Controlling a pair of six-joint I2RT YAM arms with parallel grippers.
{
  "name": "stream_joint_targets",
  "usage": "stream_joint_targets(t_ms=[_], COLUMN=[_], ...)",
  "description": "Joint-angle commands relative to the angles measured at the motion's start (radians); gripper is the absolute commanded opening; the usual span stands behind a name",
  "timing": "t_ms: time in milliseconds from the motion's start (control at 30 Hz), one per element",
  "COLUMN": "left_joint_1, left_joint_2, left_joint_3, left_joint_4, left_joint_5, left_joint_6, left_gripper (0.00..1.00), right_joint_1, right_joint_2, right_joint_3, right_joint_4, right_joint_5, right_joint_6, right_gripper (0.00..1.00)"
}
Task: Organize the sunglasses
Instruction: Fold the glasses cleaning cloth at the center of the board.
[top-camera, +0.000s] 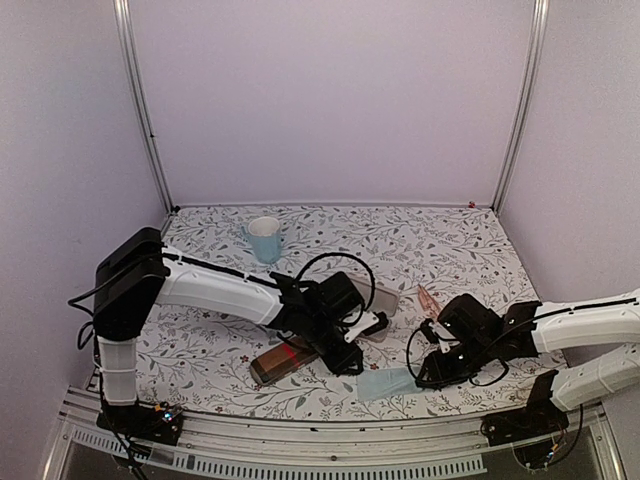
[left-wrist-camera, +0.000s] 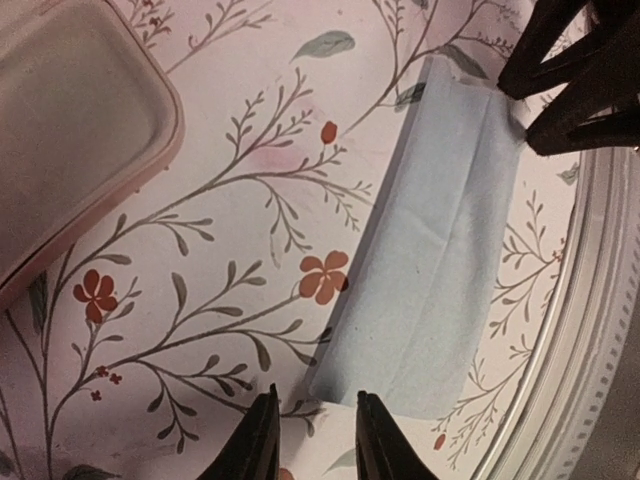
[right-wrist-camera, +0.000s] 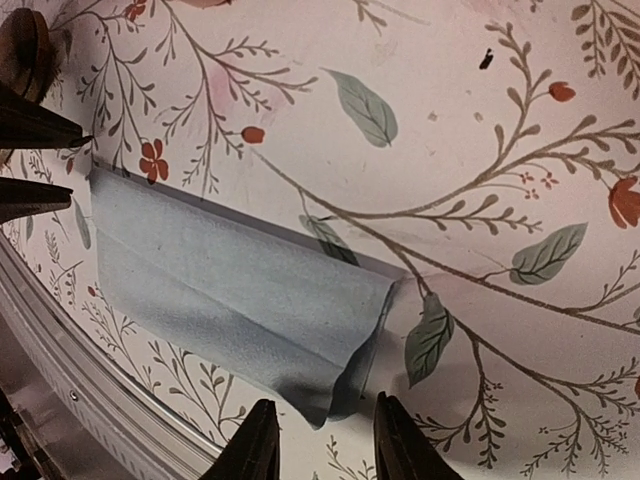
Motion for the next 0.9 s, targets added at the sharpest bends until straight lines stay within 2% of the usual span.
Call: stream_joint_targets(t_ms=[0,233,467,867], left_joint_1=[-0.024,-0.051,-0.090,-0.134], left_joint_2=[0.023,0.043,0.045,0.063], left_joint_3=[0.011,0.017,0.021,-0.001], left_joint_4=[0.024,0.001,-0.068,-0.066], left_joint_5=[-0.029,-0.089,-0.229,-0.274], left_joint_6=[-0.014,-0.022,-0.073,-0.129], left_gripper=[0.28,0.28,0.28,0.28], right_joint_1=[0.047,0.101,0.136,0.200], right_joint_2=[0.041,0.080,0.081,0.059], right_joint_3=[0.039,0.065,0.084,0.070], right_joint_4=[-0.011,-0.079,-0.151,-0.159], right_joint_5=[0.057,0.142,0.201,0.249], right_joint_6=[0.017,0.055,0.080,0.168], right_gripper=[0.34,0.31,0.27,0.22])
